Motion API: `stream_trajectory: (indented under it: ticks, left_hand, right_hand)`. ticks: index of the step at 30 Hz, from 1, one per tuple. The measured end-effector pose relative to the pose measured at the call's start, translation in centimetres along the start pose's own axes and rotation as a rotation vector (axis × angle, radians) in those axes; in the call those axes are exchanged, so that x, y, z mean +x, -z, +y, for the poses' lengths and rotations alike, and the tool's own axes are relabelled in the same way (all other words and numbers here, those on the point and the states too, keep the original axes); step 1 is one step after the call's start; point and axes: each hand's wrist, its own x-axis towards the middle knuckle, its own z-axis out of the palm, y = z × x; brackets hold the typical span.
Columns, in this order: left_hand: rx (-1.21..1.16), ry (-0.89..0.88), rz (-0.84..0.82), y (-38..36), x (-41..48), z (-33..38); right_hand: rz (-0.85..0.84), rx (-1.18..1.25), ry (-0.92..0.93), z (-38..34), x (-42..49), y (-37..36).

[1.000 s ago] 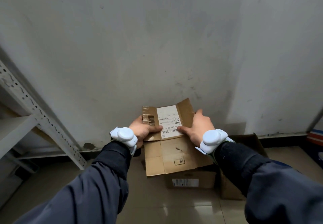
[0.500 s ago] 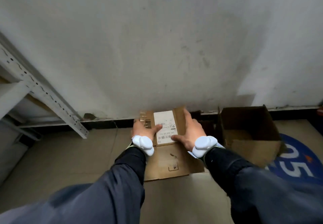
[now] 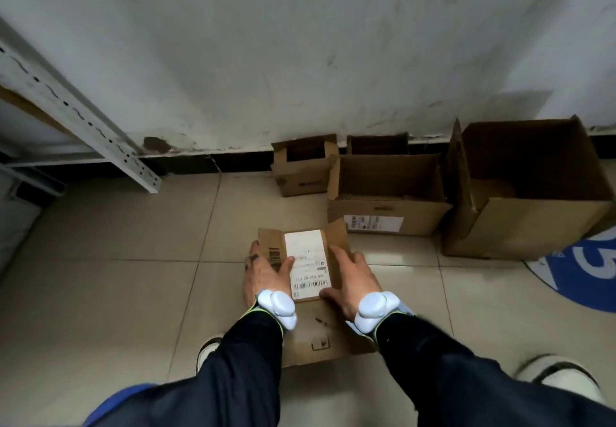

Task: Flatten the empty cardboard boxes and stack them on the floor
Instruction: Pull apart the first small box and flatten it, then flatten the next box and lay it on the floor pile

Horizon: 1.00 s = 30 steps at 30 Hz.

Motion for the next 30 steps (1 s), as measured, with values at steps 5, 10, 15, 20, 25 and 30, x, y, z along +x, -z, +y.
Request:
stream_trajectory:
  ticks: [5,10,15,20,25,30]
  left_hand:
    - [0.047,-0.018,-0.048,0.4,5.5,-0.7]
    - [-0.004,-0.001,-0.065,-0.4,9.2,-3.1]
    - [0.329,-0.055,-0.08,-0.9,11.3,-5.4]
    - [0.593,-0.245,-0.254,-3.3,7.5,-6.6]
    - [0.621,-0.154,-0.493,-7.5,6.1,-9.1]
    - [0.611,-0.076,-0.568,-5.0,11.5,-6.7]
  right_hand:
    - [0.002,-0.007,0.011,-1.7,4.8,-2.0]
    - [-0.003,-0.06,0.034,-3.0,9.4,-4.3]
    - [-0.064,-0.219,-0.058,-2.9,12.6,-6.6]
    - [0.024,-0.538,0.088,-2.5,11.9,-8.7]
    - [-0.135,-0.523,0.081,-1.1,12.6,-10.0]
    - [-0.261,-0.463,0.071,-2.7,14.1,-8.1]
